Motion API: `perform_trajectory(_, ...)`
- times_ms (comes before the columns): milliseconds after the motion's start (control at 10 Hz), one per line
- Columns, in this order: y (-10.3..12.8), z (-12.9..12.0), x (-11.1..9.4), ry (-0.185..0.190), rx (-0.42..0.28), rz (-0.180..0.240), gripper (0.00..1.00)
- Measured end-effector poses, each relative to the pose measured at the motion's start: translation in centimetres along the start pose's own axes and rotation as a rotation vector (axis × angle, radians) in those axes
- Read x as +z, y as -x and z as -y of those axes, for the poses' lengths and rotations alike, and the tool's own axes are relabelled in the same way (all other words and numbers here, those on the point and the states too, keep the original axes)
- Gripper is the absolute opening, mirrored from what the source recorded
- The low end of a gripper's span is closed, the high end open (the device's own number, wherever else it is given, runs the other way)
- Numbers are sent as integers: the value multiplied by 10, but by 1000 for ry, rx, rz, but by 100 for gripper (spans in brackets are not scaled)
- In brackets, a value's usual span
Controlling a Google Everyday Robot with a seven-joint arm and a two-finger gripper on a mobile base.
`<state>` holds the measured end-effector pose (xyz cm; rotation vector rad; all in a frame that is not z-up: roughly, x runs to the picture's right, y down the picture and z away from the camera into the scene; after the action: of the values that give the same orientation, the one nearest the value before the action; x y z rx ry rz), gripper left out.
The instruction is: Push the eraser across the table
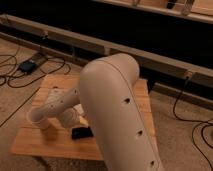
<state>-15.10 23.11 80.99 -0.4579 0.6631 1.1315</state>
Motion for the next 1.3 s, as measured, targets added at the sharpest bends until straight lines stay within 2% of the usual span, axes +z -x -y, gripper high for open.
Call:
perform_trajectory(600, 3, 44, 5, -24, 75, -21, 65)
perform_trajectory(1300, -8, 82, 18, -37, 154, -72, 65)
